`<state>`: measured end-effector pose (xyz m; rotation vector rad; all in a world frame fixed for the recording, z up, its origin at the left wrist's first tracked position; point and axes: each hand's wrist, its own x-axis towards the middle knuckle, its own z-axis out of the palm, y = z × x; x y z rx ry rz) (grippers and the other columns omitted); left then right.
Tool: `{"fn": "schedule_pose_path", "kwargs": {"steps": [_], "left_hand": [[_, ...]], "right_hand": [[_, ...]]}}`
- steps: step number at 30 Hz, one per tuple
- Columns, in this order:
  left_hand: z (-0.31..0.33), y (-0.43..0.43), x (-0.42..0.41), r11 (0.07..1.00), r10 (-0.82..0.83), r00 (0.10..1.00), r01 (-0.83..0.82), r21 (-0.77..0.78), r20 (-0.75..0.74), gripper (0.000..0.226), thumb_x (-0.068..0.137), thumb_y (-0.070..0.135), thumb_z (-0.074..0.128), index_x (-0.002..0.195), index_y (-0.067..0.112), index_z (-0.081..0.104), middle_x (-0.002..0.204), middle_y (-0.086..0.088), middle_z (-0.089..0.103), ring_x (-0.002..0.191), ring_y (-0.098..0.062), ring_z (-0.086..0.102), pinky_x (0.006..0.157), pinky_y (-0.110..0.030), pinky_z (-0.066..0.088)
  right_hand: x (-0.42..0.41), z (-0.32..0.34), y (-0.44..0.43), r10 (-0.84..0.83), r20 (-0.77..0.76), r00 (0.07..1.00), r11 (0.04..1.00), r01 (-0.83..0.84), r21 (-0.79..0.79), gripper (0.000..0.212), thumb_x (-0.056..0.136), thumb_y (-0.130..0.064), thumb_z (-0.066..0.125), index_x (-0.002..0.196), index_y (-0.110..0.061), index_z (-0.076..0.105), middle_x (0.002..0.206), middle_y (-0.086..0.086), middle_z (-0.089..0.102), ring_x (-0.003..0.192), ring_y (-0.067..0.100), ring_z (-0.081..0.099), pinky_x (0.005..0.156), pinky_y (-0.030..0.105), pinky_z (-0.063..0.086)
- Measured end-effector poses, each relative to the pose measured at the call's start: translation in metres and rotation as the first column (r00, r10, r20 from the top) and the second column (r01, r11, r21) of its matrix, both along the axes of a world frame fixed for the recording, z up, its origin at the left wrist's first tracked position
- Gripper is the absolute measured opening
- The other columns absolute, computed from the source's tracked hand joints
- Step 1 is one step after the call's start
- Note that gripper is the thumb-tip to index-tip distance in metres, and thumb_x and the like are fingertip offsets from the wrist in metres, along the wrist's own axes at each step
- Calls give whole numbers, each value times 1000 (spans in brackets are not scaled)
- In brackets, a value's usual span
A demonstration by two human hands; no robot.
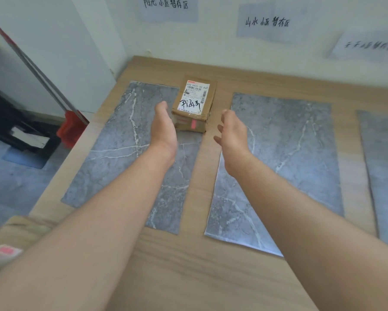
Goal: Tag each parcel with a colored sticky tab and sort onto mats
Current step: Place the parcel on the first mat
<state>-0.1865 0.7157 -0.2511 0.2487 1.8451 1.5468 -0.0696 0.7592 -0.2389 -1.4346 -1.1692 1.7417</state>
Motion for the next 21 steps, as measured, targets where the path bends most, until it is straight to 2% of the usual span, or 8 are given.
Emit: {"fn": "schedule_pose_path", "kwargs": {"steps": [4, 7, 9, 11, 13, 15, 18, 21], "left_hand": [[36, -34, 29, 999, -49, 999, 49, 16, -15, 51, 100, 54, 30, 139, 29, 51, 138, 6, 48, 120, -13, 40, 115, -44, 31], [62, -62, 54, 996, -80, 996, 82, 32, -44, 34, 96, 57, 32, 102, 38, 60, 113, 17, 55, 115, -15, 45, 108, -40, 34], [77, -78, 69, 993, -100, 992, 105, 61, -76, 31, 101, 51, 30, 90, 40, 57, 103, 23, 54, 111, -12, 47, 111, -39, 33], [92, -99, 85, 987, -118, 990, 125, 96, -82, 34, 104, 47, 27, 99, 37, 59, 110, 24, 54, 116, -11, 46, 117, -40, 27], [104, -124, 100, 982, -134, 988, 143, 125, -78, 41, 105, 46, 24, 125, 31, 56, 135, 15, 52, 135, -15, 41, 122, -42, 23], [116, -152, 114, 983, -124, 989, 134, 126, -84, 53, 105, 47, 24, 145, 23, 48, 152, 7, 44, 144, -18, 35, 123, -44, 21], [128, -198, 136, 986, -102, 991, 112, 126, -81, 56, 104, 50, 25, 149, 23, 45, 156, 6, 41, 146, -18, 33, 123, -44, 20], [140, -244, 157, 986, -92, 993, 101, 133, -70, 57, 104, 52, 23, 151, 25, 43, 158, 7, 38, 147, -19, 30, 124, -44, 18]], "right_hand": [[27, 41, -33, 1, -10, 1000, 999, 0, 36, 46, 103, -30, 45, 131, 4, 53, 141, 18, 52, 130, 34, 50, 112, 54, 42], [49, 64, -59, 10, -42, 999, 998, -7, 67, 44, 103, -29, 45, 130, 6, 52, 138, 19, 53, 129, 35, 49, 112, 54, 42], [64, 76, -78, 5, -61, 998, 996, 0, 85, 43, 103, -29, 45, 129, 5, 52, 135, 18, 53, 127, 33, 50, 111, 52, 43], [78, 86, -99, 4, -63, 998, 995, 2, 95, 41, 103, -30, 46, 126, 2, 55, 134, 17, 55, 126, 34, 51, 111, 51, 44], [92, 96, -121, 17, -78, 997, 996, -10, 88, 31, 103, -30, 46, 113, -7, 64, 126, 10, 64, 126, 30, 55, 111, 49, 45], [104, 104, -143, 25, -88, 996, 995, -17, 98, 31, 103, -32, 47, 118, -13, 66, 128, 8, 66, 127, 29, 57, 112, 49, 44], [121, 116, -182, 48, -101, 994, 993, -37, 113, 36, 102, -36, 46, 133, -24, 62, 133, -5, 63, 127, 18, 57, 113, 47, 44], [138, 137, -228, 105, -114, 988, 990, -93, 104, 21, 104, -33, 45, 103, -32, 66, 134, 17, 61, 125, 36, 56, 109, 54, 45]]}}
